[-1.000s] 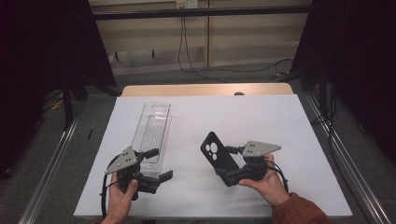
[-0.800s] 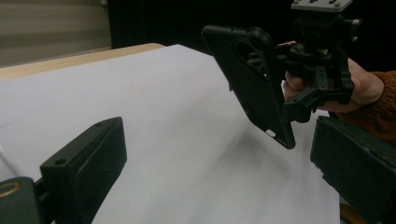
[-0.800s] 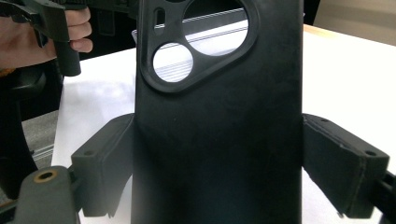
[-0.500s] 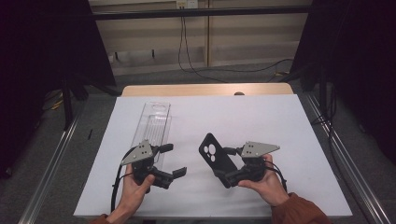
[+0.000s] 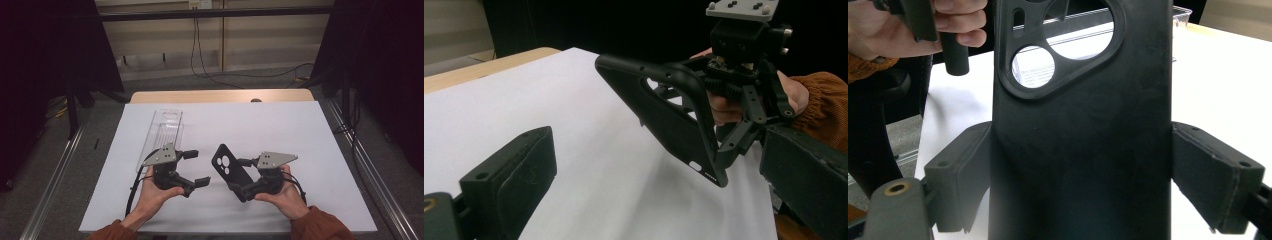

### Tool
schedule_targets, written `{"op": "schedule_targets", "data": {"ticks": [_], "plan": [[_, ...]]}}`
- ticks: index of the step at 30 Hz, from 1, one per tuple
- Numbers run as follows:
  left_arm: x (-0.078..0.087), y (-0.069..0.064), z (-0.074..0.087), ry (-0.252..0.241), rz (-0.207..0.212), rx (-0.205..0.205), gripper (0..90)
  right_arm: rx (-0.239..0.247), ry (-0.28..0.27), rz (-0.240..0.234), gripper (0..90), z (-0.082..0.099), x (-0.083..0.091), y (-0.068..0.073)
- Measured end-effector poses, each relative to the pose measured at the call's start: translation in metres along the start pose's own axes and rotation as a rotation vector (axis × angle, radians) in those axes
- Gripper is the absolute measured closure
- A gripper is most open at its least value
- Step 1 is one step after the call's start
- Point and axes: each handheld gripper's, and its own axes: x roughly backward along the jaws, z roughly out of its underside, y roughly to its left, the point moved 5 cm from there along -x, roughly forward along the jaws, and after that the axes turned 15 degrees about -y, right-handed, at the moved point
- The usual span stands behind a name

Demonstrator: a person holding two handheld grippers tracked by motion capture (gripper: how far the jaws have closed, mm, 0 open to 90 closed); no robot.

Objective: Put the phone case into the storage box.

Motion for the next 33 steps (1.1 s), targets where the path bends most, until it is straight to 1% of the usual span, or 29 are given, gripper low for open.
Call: {"op": "schedule_targets", "data": {"ticks": [4, 6, 7, 8, 9, 10, 12, 14, 16, 18, 19, 22, 23, 26, 27, 30, 31, 33], "plan": [[-0.007, 0.003, -0.005, 0.01, 0.015, -0.014, 2.4, -0.005, -0.007, 0.007, 13.8, -0.001, 0.0, -0.002], [-0.013, 0.005, -0.009, 0.01, 0.022, -0.009, 2.9, -0.002, -0.007, 0.008, 13.8, -0.001, 0.0, -0.003], [-0.015, 0.005, -0.01, 0.011, 0.028, -0.013, 2.9, -0.004, -0.01, 0.01, 13.8, -0.002, 0.0, -0.004], [-0.017, 0.007, -0.011, 0.018, 0.039, -0.014, 2.9, -0.002, -0.012, 0.013, 13.8, -0.003, 0.001, -0.005], [-0.019, 0.008, -0.013, 0.015, 0.046, -0.006, 2.9, -0.002, -0.012, 0.013, 13.8, -0.003, 0.001, -0.005], [-0.02, 0.009, -0.014, 0.015, 0.053, -0.008, 2.9, 0.0, -0.014, 0.012, 13.8, -0.003, 0.002, -0.005], [-0.021, 0.012, -0.016, 0.02, 0.052, -0.019, 3.4, 0.0, -0.016, 0.013, 13.8, -0.004, 0.003, -0.006], [-0.022, 0.014, -0.017, 0.021, 0.062, -0.007, 3.4, -0.002, -0.015, 0.012, 13.8, -0.004, 0.003, -0.007], [-0.024, 0.017, -0.018, 0.03, 0.069, -0.006, 3.4, 0.0, -0.013, 0.008, 13.8, -0.003, 0.002, -0.008], [-0.028, 0.018, -0.018, 0.019, 0.082, 0.022, 3.6, 0.0, -0.014, 0.001, 13.8, -0.003, 0.001, -0.008], [-0.029, 0.019, -0.018, 0.02, 0.086, 0.019, 3.6, 0.0, -0.016, -0.004, 13.8, -0.003, 0.001, -0.008], [-0.033, 0.02, -0.018, 0.041, 0.106, 0.019, 4.3, 0.006, -0.017, -0.013, 13.8, -0.004, 0.0, -0.008], [-0.033, 0.021, -0.018, 0.05, 0.112, 0.008, 4.4, 0.005, -0.02, -0.015, 13.8, -0.004, -0.001, -0.008], [-0.034, 0.022, -0.017, 0.057, 0.129, 0.009, 5.1, -0.001, -0.019, -0.026, 13.8, -0.004, -0.002, -0.009], [-0.034, 0.023, -0.016, 0.063, 0.126, 0.0, 5.1, -0.001, -0.019, -0.026, 13.8, -0.004, -0.002, -0.009], [-0.034, 0.025, -0.016, 0.06, 0.121, -0.005, 6.2, -0.005, -0.019, -0.035, 13.8, -0.004, -0.003, -0.009], [-0.033, 0.025, -0.016, 0.064, 0.129, -0.004, 6.3, -0.006, -0.019, -0.036, 13.7, -0.004, -0.002, -0.009], [-0.033, 0.026, -0.015, 0.071, 0.131, -0.004, 6.3, -0.006, -0.017, -0.039, 13.7, -0.004, -0.002, -0.009]]}}
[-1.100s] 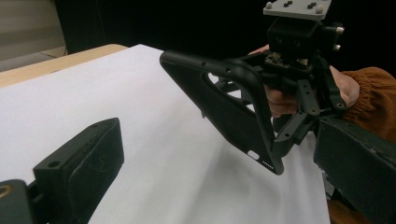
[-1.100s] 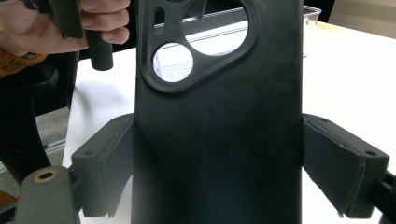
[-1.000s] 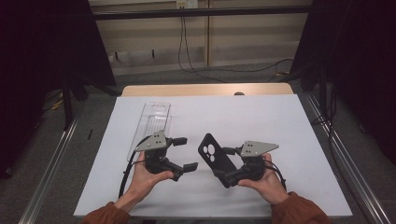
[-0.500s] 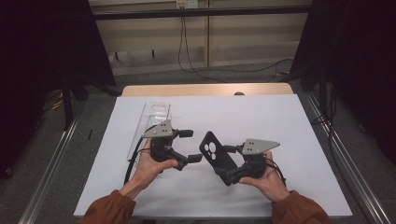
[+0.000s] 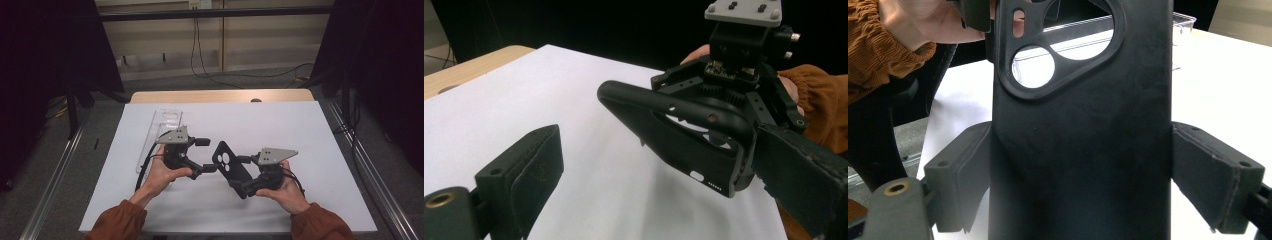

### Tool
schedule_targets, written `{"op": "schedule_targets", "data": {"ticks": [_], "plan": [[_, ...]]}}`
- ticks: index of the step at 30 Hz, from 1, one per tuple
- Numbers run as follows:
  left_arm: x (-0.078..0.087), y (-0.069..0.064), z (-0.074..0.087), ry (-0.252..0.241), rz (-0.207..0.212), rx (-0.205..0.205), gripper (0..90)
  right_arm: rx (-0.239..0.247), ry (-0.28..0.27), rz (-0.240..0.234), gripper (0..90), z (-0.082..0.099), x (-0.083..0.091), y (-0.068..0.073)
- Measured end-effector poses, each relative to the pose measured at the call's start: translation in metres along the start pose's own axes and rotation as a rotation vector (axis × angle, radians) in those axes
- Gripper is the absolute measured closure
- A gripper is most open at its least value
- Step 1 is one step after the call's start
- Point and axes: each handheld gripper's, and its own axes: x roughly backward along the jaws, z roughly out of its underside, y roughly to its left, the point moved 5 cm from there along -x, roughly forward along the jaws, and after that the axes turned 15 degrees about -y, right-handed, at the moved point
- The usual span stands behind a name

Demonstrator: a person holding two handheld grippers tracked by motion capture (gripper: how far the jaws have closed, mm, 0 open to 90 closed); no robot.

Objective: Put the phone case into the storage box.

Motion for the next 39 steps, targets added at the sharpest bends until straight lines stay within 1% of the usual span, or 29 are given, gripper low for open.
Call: {"op": "schedule_targets", "data": {"ticks": [5, 9, 11, 12, 14, 16, 19, 21, 22, 23, 25, 26, 31, 34, 37, 39], "plan": [[-0.002, 0.0, 0.003, 0.01, 0.014, -0.001, 5.9, -0.003, 0.004, -0.011, 13.7, 0.001, -0.001, 0.001], [-0.004, -0.001, 0.005, 0.037, 0.014, -0.019, 5.4, -0.004, 0.009, -0.019, 13.7, 0.002, -0.002, 0.001], [-0.005, -0.002, 0.007, 0.049, 0.028, -0.03, 5.4, -0.005, 0.011, -0.026, 13.7, 0.002, -0.003, 0.001], [-0.005, -0.002, 0.007, 0.054, 0.032, -0.026, 5.1, -0.009, 0.012, -0.033, 13.7, 0.002, -0.003, 0.001], [-0.005, -0.003, 0.007, 0.056, 0.032, -0.025, 5.1, -0.007, 0.017, -0.038, 13.7, 0.003, -0.004, 0.002], [-0.005, -0.003, 0.007, 0.05, 0.036, -0.026, 5.4, -0.015, 0.017, -0.047, 13.7, 0.003, -0.004, 0.002], [-0.005, -0.003, 0.007, 0.054, 0.057, -0.032, 4.8, -0.013, 0.027, -0.065, 13.8, 0.004, -0.004, 0.002], [-0.005, -0.004, 0.007, 0.058, 0.068, -0.027, 4.8, -0.01, 0.032, -0.072, 13.8, 0.005, -0.004, 0.003], [-0.005, -0.005, 0.007, 0.056, 0.072, -0.034, 4.9, -0.015, 0.033, -0.078, 13.8, 0.005, -0.005, 0.004], [-0.005, -0.005, 0.007, 0.054, 0.077, -0.031, 5.0, -0.014, 0.034, -0.081, 13.7, 0.005, -0.005, 0.004], [-0.005, -0.006, 0.008, 0.059, 0.094, -0.042, 4.9, -0.015, 0.038, -0.093, 13.8, 0.005, -0.005, 0.005], [-0.005, -0.007, 0.008, 0.063, 0.102, -0.042, 4.9, -0.01, 0.041, -0.103, 13.8, 0.006, -0.005, 0.006], [-0.007, -0.009, 0.009, 0.067, 0.143, -0.04, 4.0, -0.008, 0.046, -0.125, 13.8, 0.007, -0.006, 0.008], [-0.008, -0.012, 0.008, 0.074, 0.175, -0.05, 6.8, -0.01, 0.057, -0.141, 13.8, 0.008, -0.007, 0.009], [-0.008, -0.013, 0.008, 0.079, 0.191, -0.071, 7.2, -0.01, 0.06, -0.152, 13.8, 0.008, -0.006, 0.011], [-0.007, -0.014, 0.008, 0.076, 0.205, -0.074, 7.1, -0.009, 0.063, -0.16, 13.9, 0.008, -0.007, 0.012]]}}
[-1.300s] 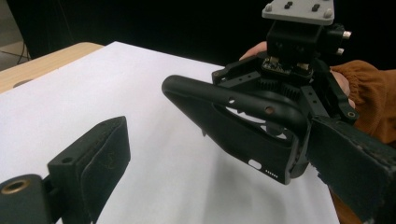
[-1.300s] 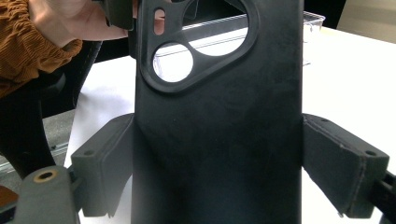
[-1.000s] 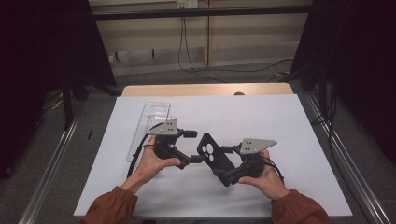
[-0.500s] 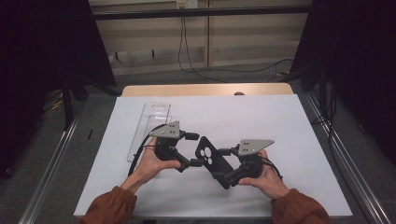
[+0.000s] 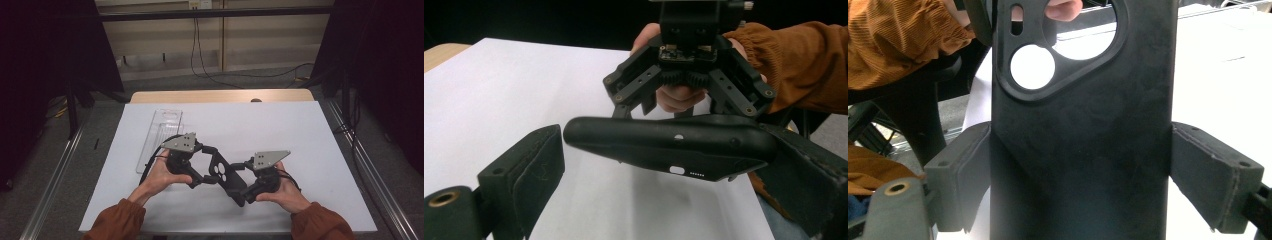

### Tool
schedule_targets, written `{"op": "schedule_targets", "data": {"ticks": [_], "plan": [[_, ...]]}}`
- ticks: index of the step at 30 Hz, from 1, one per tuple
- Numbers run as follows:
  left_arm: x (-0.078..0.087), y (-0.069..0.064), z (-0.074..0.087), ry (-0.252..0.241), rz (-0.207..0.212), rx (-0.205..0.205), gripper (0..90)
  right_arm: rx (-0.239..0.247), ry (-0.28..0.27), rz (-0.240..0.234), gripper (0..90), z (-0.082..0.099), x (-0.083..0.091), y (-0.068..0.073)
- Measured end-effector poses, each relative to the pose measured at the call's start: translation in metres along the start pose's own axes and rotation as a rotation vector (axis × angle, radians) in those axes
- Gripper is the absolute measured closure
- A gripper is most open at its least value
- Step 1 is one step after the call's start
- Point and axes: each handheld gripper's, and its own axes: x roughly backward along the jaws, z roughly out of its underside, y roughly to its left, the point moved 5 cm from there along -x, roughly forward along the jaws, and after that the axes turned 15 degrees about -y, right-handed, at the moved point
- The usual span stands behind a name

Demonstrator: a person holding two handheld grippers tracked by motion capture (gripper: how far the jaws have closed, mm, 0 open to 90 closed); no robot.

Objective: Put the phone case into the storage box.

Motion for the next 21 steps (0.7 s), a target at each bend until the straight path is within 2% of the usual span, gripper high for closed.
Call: {"op": "schedule_targets", "data": {"ticks": [5, 16, 21], "plan": [[-0.0011, -0.0022, 0.0008, -0.001, 0.041, -0.001, 9.1, -0.002, 0.012, -0.022, 13.9, 0.0015, -0.0018, 0.0026], [-0.0022, -0.0053, 0.0028, 0.014, 0.088, 0.002, 10.1, -0.004, 0.029, -0.05, 13.9, 0.0024, -0.0025, 0.0058], [-0.0016, -0.006, 0.0031, 0.021, 0.091, 0.011, 11.1, -0.002, 0.03, -0.057, 13.9, 0.0027, -0.0029, 0.0064]]}}
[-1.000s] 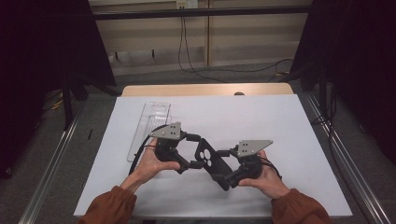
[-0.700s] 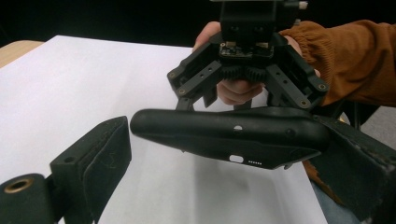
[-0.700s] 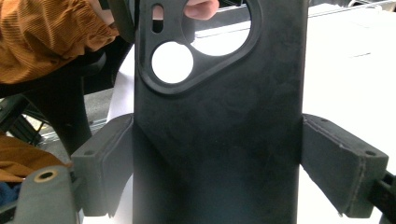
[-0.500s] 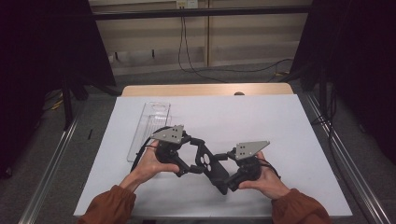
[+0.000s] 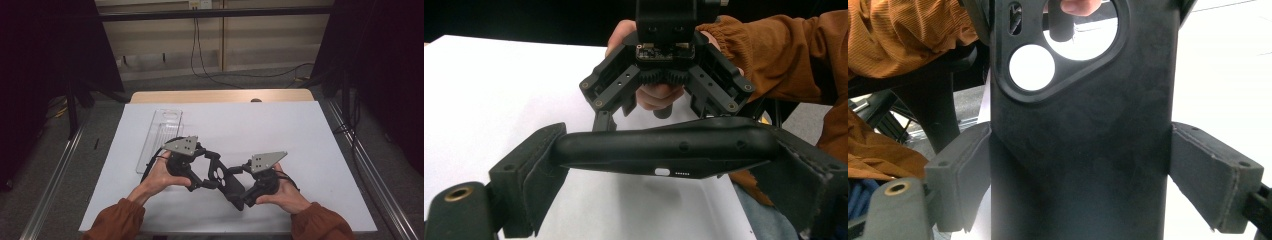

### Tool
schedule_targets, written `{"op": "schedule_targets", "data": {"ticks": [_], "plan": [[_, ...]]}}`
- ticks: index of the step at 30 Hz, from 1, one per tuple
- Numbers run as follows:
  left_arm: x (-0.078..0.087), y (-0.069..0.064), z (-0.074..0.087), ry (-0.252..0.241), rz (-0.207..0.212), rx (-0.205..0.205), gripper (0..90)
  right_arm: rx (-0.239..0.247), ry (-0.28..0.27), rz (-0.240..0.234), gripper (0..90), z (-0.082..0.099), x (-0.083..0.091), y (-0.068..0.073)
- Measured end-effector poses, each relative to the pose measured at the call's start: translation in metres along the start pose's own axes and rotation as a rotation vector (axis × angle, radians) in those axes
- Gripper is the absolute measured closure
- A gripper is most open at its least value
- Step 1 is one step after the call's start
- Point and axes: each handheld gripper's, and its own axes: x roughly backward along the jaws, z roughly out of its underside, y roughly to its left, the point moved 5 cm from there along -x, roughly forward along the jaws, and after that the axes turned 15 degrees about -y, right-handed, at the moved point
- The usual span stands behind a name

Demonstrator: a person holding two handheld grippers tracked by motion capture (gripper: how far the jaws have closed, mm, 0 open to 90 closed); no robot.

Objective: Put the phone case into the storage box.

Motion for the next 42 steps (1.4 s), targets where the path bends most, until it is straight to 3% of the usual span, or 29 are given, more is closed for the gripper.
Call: {"op": "schedule_targets", "data": {"ticks": [5, 15, 30, 35, 42], "plan": [[0.0, -0.001, 0.0, 0.015, -0.004, -0.003, 12.0, 0.002, 0.004, -0.004, 14.0, 0.0, 0.0, 0.001], [-0.001, -0.001, -0.005, -0.006, -0.033, 0.031, 14.1, 0.01, -0.012, 0.009, 13.9, -0.003, 0.002, -0.001], [-0.004, -0.004, -0.013, -0.011, -0.082, 0.043, 14.8, 0.001, -0.039, 0.021, 13.0, -0.005, 0.002, -0.001], [-0.002, -0.002, -0.016, -0.021, -0.123, 0.041, 14.8, -0.018, -0.062, 0.059, 3.0, -0.008, 0.003, -0.002], [0.006, 0.002, -0.019, -0.036, -0.18, 0.068, 14.8, -0.032, -0.108, 0.111, 3.2, -0.013, 0.009, -0.007]]}}
